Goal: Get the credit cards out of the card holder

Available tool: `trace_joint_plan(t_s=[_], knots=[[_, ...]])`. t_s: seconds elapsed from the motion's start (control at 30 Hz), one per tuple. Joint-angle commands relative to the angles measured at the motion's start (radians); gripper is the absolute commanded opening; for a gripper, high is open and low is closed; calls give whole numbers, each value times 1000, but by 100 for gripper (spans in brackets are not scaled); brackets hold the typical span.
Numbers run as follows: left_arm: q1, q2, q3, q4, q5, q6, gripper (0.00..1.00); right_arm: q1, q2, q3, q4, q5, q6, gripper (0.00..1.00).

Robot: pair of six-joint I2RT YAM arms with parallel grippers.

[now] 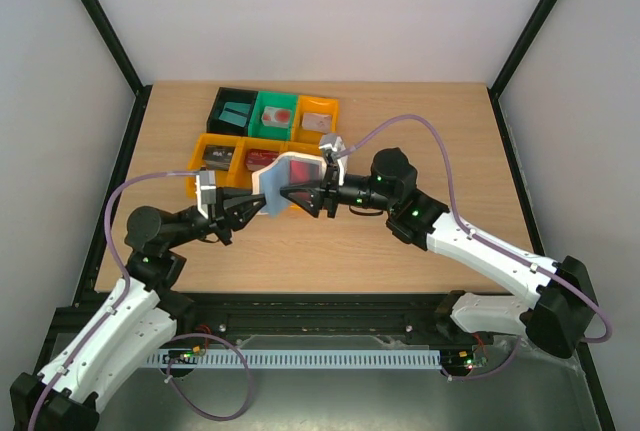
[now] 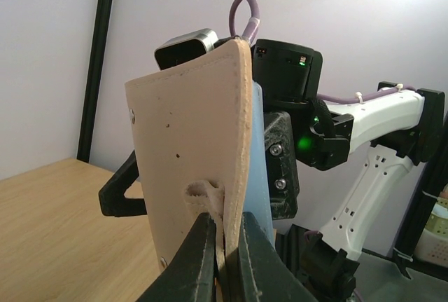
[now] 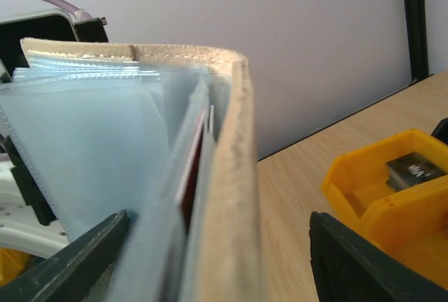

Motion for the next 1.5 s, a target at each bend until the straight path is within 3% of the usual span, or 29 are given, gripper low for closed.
trace_joint_plan(t_s=[0.0, 0.13, 0.33, 0.53, 0.6, 0.83, 1.07, 1.27, 1.37, 1.47], knots=[[-15, 2, -9, 74, 12, 3, 2, 7, 2, 28, 37, -30, 13, 61], [-17, -2, -23, 70, 4, 1, 2, 6, -4, 31, 26, -59, -1, 39], [-17, -6, -33, 66, -3, 5, 2, 7, -34, 31, -10, -69, -37, 25], [-14, -17, -38, 45, -7, 29, 2, 7, -64, 40, -89, -53, -82, 2], [-13, -16, -43, 34, -10, 40, 8, 7, -75, 45, -119, -40, -100, 2], [0, -35, -43, -2, -48, 59, 59, 7, -62, 82, -179, -40, -109, 2], [0, -27, -34, 0, -6, 65, 87, 7, -34, 109, -217, -28, -105, 2], [-1, -9, -17, -1, -25, 52, 99, 9, -9, 122, -237, -25, -103, 2], [-6, 11, -11, -4, -95, 29, 99, 24, 6, 125, -223, -21, -104, 2], [-9, 27, -9, -17, -130, 24, 91, 56, 30, 145, -252, 4, -133, 2]])
